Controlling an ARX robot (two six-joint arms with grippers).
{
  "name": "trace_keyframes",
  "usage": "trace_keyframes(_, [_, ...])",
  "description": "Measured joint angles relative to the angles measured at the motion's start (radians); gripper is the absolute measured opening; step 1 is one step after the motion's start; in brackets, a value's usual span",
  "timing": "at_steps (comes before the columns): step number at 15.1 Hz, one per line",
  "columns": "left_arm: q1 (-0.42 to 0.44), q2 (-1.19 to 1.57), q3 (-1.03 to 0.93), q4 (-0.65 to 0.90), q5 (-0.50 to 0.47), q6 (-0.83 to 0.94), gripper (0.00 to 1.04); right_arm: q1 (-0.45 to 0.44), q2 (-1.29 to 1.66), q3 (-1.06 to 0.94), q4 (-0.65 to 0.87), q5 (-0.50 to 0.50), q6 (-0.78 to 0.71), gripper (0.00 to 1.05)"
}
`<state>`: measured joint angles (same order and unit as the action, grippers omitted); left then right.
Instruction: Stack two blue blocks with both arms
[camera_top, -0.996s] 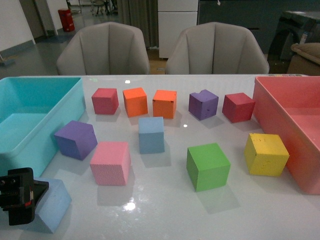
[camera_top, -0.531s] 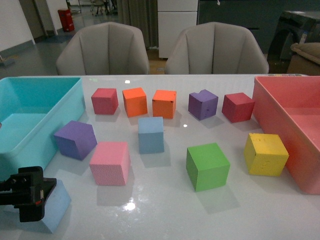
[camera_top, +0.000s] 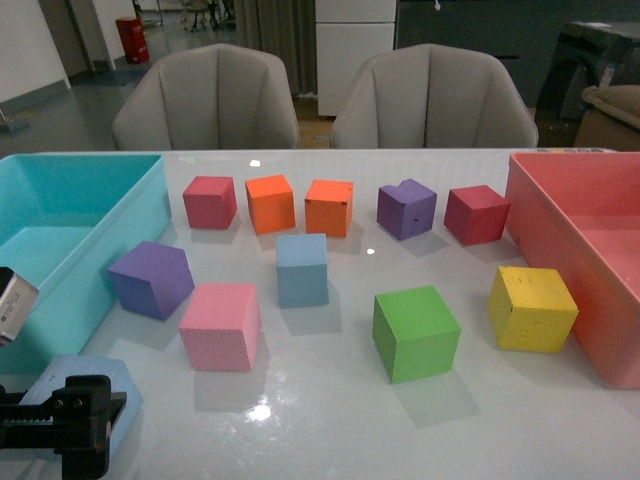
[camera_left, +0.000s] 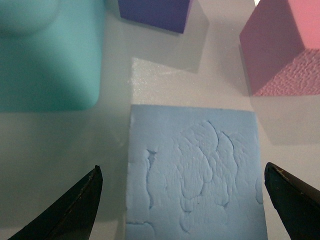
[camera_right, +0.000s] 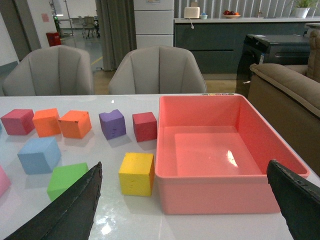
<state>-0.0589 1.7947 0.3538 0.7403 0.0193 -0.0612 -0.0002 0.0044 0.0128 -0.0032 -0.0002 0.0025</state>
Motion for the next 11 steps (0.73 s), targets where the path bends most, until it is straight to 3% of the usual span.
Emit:
trace_keyframes(3, [-0.016, 0.032, -0.008, 0.013, 0.000, 0.014, 0.98, 0.000, 0.000, 0.000, 0.000, 0.000, 0.000, 0.98])
trace_keyframes(7, [-0.045, -0.031, -0.024, -0.025, -0.006, 0.018, 0.59, 0.000, 0.000, 0.000, 0.000, 0.000, 0.000, 0.98])
trace_keyframes(11, [-0.146, -0.255, 0.018, -0.205, -0.020, 0.013, 0.42, 0.000, 0.000, 0.000, 0.000, 0.000, 0.000, 0.98])
